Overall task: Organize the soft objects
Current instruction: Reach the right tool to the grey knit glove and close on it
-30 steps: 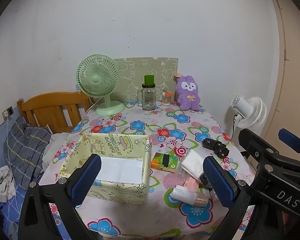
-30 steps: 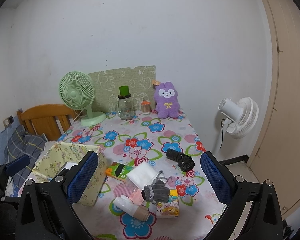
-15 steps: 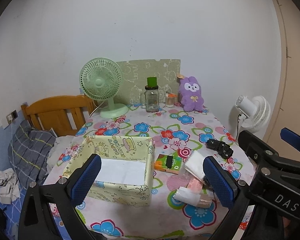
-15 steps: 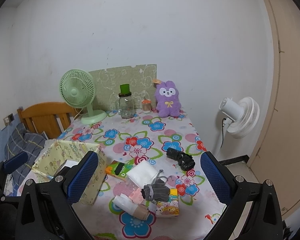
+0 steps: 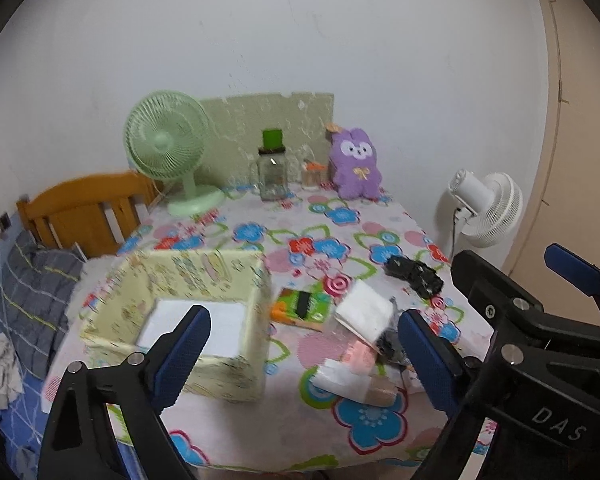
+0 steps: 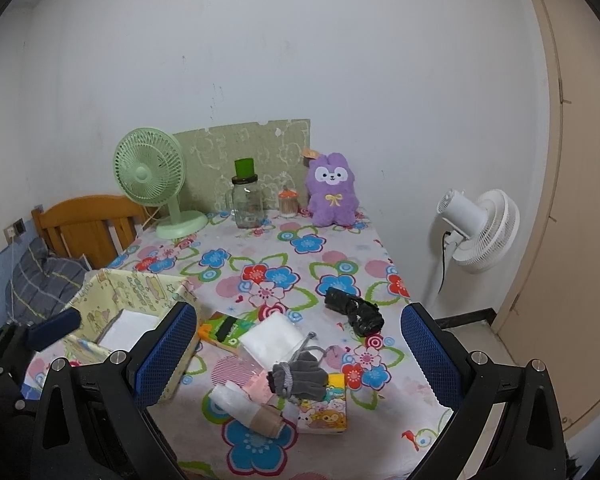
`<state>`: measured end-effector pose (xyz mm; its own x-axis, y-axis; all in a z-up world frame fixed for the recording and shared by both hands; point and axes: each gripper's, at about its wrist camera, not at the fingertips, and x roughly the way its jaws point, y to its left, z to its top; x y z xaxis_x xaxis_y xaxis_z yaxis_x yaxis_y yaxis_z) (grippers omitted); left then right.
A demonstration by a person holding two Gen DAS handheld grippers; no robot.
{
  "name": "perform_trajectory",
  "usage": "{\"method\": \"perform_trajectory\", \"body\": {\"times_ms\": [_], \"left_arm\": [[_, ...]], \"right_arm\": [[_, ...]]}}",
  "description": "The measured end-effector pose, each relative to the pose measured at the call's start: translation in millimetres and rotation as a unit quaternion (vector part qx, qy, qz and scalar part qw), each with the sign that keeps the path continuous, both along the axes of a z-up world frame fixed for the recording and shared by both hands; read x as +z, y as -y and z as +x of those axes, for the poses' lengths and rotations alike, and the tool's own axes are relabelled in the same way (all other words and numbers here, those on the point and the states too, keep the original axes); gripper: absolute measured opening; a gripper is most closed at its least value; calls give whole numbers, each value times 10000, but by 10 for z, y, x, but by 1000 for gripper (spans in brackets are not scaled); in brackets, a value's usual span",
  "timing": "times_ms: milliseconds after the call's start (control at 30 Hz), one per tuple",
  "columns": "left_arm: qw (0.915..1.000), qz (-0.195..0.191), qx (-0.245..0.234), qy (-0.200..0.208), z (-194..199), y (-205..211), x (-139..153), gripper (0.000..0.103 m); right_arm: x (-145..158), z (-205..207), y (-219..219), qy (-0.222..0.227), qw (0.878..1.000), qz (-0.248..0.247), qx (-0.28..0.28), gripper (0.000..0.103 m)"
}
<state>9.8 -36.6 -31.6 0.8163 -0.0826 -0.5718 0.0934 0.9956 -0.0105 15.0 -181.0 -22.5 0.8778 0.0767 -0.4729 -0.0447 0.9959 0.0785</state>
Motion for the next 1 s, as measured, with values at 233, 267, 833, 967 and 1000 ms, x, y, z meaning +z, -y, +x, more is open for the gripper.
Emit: {"method": "perform_trajectory", "body": {"times_ms": [233, 267, 833, 967, 1000], "left_arm": [[9999, -73, 5, -150, 102, 152, -233, 93], [9998, -74, 7, -186, 125, 171, -275, 93], [9964, 88, 5, -840, 434, 375, -876, 93], [9956, 176, 9, -916, 470, 380, -988, 93], [9955, 174, 11, -929, 476, 380, -1008, 93]], "right_arm": [[-241, 131, 110, -180, 9998, 51, 70, 98], [-297, 168, 129, -247, 9996, 79, 81, 98], [-1012, 635, 167, -1139, 9927, 190, 333, 86], [-1150, 701, 129, -1331, 9900, 243, 401, 86], [-1186, 722, 122, -1370, 9893, 259, 427, 86]]}}
